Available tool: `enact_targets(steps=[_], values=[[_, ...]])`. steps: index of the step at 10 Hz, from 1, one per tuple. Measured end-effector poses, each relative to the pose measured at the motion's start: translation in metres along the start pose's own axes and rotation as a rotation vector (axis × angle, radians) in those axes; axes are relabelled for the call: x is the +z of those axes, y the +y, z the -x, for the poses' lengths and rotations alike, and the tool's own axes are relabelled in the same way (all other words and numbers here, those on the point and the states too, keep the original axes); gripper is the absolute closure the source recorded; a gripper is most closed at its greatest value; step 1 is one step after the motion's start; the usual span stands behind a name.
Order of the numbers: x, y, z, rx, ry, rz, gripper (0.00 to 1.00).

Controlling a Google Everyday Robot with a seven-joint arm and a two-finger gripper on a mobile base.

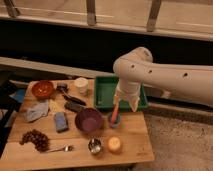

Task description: Place grapes in tray

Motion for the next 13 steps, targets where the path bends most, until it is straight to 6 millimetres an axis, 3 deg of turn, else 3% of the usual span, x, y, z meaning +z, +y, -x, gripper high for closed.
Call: enact_targets(steps=[2, 4, 7, 8, 9, 13], values=[[0.001, 0.004, 0.005, -0.025, -0.015, 0.006, 0.35], [-0.002, 0.028, 0.011, -0.083, -0.036, 0.037, 0.35], [-0.010, 0.097, 0.007, -0.205, -0.052, 0.116, 0.35], [-0.017, 0.129, 0.000, -0.257, -0.051, 0.172, 0.35], [-0.019, 0.138, -0.003, -0.267, -0.051, 0.187, 0.35], [-0.019, 0.137, -0.003, -0.269, -0.051, 0.183, 0.35]])
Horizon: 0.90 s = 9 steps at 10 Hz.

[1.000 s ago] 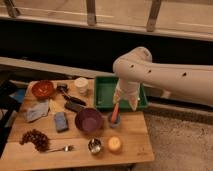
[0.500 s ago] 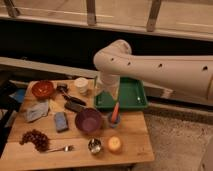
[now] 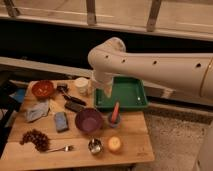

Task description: Place grapes in tray

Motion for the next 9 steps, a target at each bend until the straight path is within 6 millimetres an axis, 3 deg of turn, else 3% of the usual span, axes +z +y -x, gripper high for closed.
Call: enact_targets(steps=[2, 4, 9], values=[[0.005, 0.008, -0.005, -0.048, 0.005, 0.016, 0.35], [0.014, 0.042, -0.025, -0.120, 0.021, 0.037, 0.35], [0.044, 0.170, -0.093, -0.314, 0.077, 0.133, 0.35]])
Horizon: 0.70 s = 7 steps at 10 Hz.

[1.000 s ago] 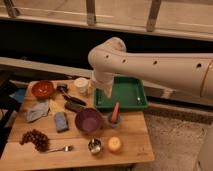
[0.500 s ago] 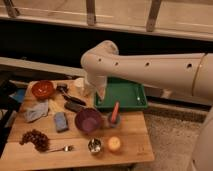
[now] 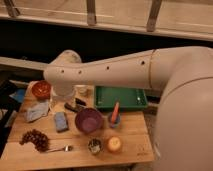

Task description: Place grapes in tray

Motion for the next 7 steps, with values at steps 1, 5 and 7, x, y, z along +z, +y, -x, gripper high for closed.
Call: enact_targets(steps=[1, 5, 7], values=[[0.001, 0.007, -0.003, -0.005, 0.007, 0.010, 0.35], [0.001, 0.002, 0.000, -0.001, 0.003, 0.007, 0.35], [0.017, 0.016, -0.005, -0.031, 0.029, 0.036, 0.35]])
